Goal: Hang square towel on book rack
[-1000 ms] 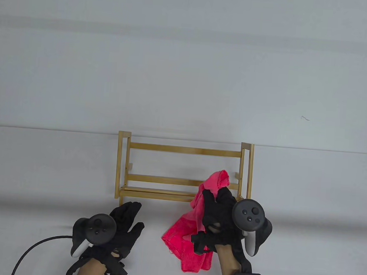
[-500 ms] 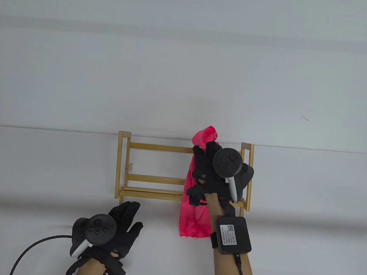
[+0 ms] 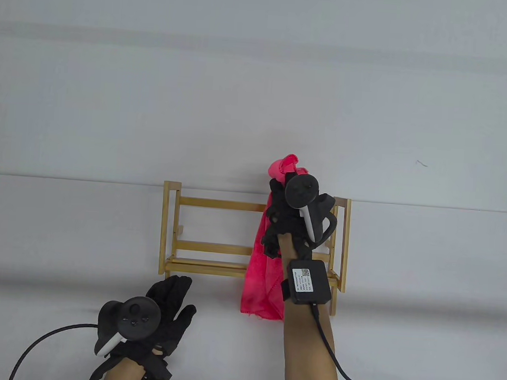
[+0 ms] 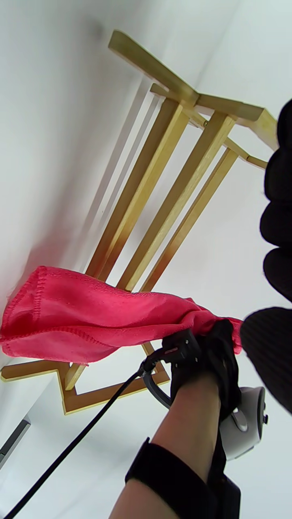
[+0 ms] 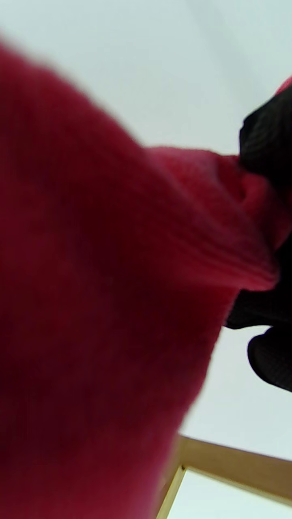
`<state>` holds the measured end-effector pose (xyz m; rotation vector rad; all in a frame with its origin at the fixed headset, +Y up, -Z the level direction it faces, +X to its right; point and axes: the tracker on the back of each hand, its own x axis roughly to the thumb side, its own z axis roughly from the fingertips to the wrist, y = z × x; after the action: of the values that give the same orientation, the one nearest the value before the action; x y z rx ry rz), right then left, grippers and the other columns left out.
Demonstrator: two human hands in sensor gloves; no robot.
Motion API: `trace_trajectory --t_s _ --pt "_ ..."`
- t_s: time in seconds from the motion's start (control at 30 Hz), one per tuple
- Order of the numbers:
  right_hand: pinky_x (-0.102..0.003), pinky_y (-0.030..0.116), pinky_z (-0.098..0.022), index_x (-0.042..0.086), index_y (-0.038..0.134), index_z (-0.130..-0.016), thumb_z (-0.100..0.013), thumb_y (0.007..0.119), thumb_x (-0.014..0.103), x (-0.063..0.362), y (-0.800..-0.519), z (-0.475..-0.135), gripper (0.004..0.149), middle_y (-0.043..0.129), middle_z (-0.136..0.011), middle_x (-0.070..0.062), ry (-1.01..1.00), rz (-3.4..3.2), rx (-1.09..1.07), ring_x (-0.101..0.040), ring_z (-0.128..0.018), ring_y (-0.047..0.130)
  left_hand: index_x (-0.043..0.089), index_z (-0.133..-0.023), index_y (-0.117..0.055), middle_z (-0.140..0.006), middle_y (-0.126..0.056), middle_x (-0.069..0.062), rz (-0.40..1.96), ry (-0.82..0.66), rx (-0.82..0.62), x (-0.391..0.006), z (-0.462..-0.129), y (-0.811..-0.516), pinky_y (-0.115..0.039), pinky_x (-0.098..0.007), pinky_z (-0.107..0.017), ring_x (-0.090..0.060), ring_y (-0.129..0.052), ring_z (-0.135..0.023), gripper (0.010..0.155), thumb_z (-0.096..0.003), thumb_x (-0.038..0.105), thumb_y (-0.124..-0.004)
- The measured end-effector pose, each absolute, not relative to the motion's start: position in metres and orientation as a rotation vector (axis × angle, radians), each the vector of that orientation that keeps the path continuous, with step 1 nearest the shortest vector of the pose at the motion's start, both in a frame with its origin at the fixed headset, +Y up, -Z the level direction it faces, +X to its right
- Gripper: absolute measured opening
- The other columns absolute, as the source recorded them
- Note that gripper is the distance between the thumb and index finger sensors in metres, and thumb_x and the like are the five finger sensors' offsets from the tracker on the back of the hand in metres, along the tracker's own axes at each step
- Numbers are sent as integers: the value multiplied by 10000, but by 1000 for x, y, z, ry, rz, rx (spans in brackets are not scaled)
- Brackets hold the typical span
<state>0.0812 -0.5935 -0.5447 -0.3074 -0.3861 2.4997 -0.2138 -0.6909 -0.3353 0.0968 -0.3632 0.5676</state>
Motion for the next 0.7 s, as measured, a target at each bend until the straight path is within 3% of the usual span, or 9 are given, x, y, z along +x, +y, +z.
trace_trajectory --t_s 0.5,0.7 --pt "-453 482 -778 316 508 -990 -489 685 514 94 -646 -588 567 633 -993 60 -221 2710 -474 -186 -935 722 112 -1084 -411 -1069 -452 -215 516 -349 34 -206 -337 -695 -521 -615 -682 -480 -498 -969 661 -568 418 -687" --pt "-464 431 -790 340 436 -1026 -478 672 542 96 -662 -597 630 541 -1056 57 -144 2746 -488 -213 -1012 606 113 -1086 -404 -1069 -455 -217 497 -333 32 -206 -337 -695 -523 -614 -681 -482 -499 -968 665 -568 422 -685"
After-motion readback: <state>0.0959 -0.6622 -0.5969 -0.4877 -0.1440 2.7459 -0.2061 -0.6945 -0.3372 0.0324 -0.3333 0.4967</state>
